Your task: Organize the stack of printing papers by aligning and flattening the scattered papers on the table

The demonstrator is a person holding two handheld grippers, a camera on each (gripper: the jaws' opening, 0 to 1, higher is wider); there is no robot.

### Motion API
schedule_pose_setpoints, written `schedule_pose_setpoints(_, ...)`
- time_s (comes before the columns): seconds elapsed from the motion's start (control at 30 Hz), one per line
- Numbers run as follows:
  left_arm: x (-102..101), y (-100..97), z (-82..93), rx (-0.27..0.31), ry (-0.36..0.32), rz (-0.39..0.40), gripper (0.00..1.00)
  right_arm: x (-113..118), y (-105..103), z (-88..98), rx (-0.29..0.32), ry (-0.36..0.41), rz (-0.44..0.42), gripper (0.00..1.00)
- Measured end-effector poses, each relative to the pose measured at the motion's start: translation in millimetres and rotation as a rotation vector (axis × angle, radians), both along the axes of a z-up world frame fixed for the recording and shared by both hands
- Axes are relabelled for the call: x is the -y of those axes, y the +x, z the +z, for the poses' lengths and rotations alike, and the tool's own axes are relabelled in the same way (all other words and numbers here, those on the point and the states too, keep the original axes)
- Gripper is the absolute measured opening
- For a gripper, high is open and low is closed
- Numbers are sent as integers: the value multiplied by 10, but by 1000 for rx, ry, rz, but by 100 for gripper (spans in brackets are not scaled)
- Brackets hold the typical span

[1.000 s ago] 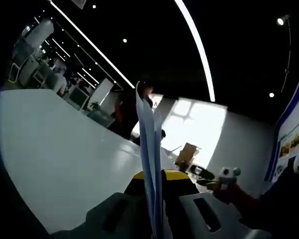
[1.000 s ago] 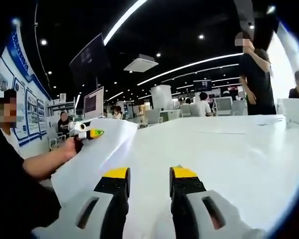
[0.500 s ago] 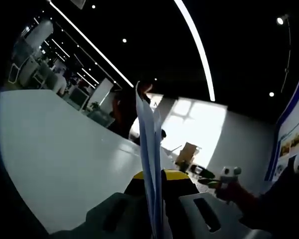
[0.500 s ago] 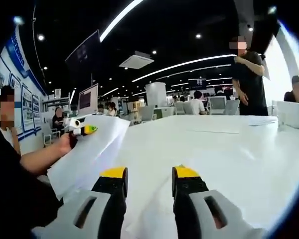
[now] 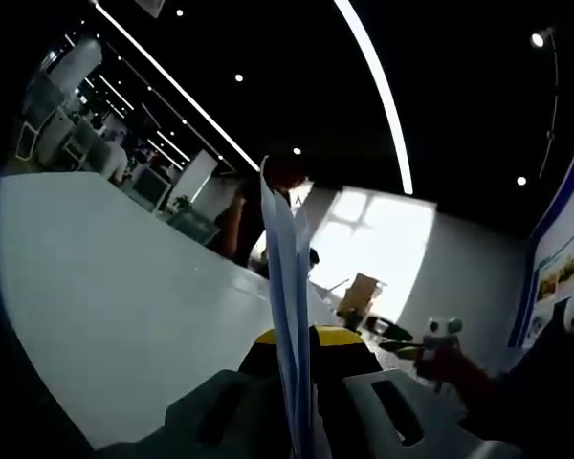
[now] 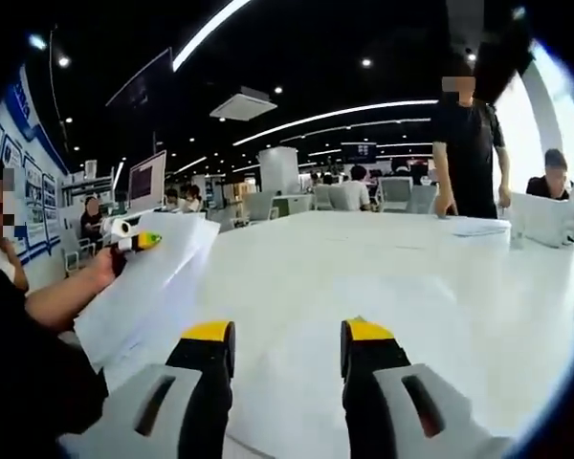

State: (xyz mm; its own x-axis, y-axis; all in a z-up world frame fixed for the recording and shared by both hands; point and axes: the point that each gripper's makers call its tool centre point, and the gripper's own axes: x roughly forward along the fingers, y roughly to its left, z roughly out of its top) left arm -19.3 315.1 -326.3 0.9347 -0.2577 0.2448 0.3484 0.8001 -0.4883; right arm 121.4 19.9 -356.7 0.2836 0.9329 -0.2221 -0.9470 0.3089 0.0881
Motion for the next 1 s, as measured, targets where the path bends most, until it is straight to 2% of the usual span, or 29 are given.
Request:
schedule_pose_setpoints(0.57,31,2,-5,-2,3,0,6,99,121,-26,-3,-40,-44,51)
schedule_pose_setpoints(1.0,38,-1,-4,-3,3,1,6,120,194,9,9,-56,-66,55)
